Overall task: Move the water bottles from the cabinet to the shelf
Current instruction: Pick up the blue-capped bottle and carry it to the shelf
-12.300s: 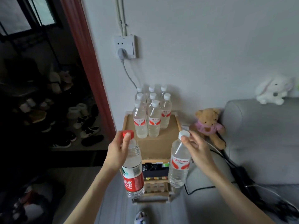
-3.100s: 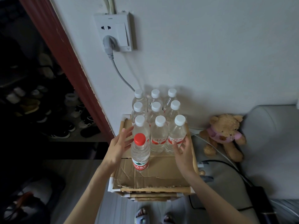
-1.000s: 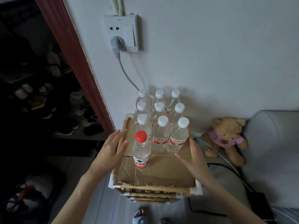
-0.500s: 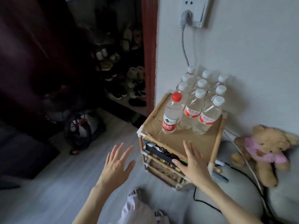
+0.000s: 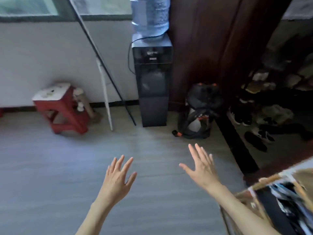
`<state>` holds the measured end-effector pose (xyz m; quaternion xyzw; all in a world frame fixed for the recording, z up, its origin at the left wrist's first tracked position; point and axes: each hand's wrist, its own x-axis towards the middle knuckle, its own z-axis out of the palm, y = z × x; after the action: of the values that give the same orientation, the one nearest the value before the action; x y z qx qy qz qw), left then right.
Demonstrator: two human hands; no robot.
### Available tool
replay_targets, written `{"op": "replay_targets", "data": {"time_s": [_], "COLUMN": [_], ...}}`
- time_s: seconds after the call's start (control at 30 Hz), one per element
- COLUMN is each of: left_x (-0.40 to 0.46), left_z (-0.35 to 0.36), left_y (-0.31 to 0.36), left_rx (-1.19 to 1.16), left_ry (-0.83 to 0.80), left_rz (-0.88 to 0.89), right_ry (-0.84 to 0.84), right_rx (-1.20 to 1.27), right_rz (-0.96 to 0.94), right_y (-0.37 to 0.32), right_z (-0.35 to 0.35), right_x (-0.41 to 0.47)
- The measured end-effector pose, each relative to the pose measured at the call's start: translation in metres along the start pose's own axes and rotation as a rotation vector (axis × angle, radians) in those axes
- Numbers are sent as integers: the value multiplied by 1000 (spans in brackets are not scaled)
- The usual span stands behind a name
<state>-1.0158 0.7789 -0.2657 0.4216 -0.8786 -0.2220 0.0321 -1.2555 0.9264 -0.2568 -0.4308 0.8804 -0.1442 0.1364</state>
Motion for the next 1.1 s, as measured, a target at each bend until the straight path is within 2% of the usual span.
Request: {"op": "replay_targets", "data": {"time_s": [0.23, 0.37, 0.5, 0.87, 1.1], "left_x": [-63, -114, -150, -138, -145], "left_z": [-94, -133, -154, -267, -322], "left_y": [-205, -289, -360, -555, -662], "left_rx": [-35, -50, -59, -50, -84], "left_ry": [220, 374, 441, 645, 676], "left_rz": [-375, -601, -799, -1092, -1271], "right_ry": [-169, -255, -300, -360, -420], "right_rx": [34, 46, 31, 1, -56], "right_rz": [-394, -629, -847, -1269, -1480], "right_y": [-246, -378, -489, -780, -952], "right_z": [92, 143, 183, 274, 329], "right_x": [53, 57, 66, 126, 137]}}
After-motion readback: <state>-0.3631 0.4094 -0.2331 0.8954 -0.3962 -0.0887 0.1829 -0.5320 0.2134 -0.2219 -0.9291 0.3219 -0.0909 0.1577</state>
